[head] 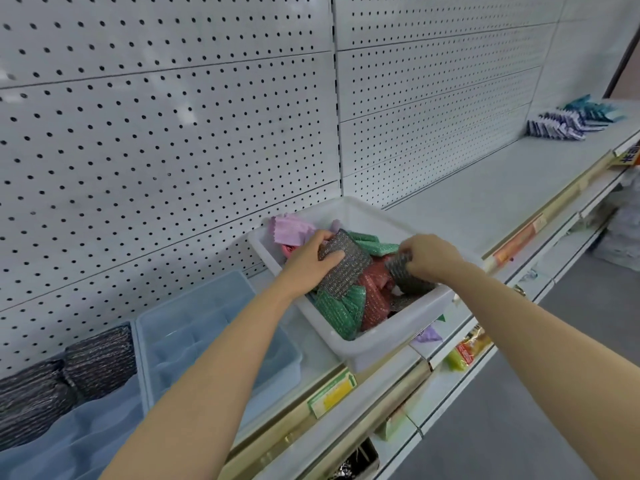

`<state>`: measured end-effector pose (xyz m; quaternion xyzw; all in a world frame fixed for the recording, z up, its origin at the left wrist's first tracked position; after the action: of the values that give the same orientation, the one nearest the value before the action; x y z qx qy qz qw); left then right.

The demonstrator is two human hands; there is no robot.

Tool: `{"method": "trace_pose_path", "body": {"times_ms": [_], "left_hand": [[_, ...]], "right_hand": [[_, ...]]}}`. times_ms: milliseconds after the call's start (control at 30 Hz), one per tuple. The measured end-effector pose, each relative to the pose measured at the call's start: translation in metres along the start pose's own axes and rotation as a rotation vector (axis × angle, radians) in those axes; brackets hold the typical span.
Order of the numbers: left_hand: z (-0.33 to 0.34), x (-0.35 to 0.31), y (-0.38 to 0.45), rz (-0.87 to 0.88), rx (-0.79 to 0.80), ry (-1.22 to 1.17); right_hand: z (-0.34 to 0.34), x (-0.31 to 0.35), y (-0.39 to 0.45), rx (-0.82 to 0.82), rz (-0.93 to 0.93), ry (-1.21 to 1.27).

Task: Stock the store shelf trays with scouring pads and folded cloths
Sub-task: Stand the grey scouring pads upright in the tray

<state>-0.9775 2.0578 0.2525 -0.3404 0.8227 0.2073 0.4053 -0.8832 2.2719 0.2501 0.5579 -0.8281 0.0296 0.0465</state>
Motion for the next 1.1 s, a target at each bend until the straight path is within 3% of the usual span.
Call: {"method": "trace_pose_path", "body": {"times_ms": [167, 367, 500, 767, 933, 1100], "left_hand": [[-0.041, 0.002, -0.014, 0.025, -0.055, -0.096], [-0.101, 0.011, -0.045, 0.014, -0.132, -0.108], [-0.150, 0.036, -0.080, -0.038, -0.206, -0.014], [-0.245, 0.116, -0.173, -0.211, -0.324, 0.230], [-0.244, 0.186, -0.211, -0.299, -0.216, 0.396], [-0.227, 0.221, -0.220, -0.259, -0.288, 0.549]], "right_hand": [[-0.045, 0.014, -0.016, -0.163, -0.098, 0.454], [-0.052, 0.070, -0.032, -0.136, -0.180, 0.950], [-0.043, 0.127, -0.033, -0.144, -0.188, 1.021], [0.001, 0.254, -0.034, 0.041, -0.352, 1.141], [0.028, 0.313, -0.036, 0.081, -0.337, 1.231], [0.048, 0.360, -0.045, 0.135, -0.377, 1.210]]}}
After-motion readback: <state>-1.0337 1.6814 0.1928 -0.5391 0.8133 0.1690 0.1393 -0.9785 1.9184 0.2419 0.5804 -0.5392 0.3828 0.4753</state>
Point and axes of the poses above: each hand's wrist, its own y-axis towards the middle knuckle, its own z-axis out of the palm, x = y × z, the point moved 3 cm from there along y, towards the middle knuckle, and after that the axes turned 5 degrees about -y, right-handed, at the moved point
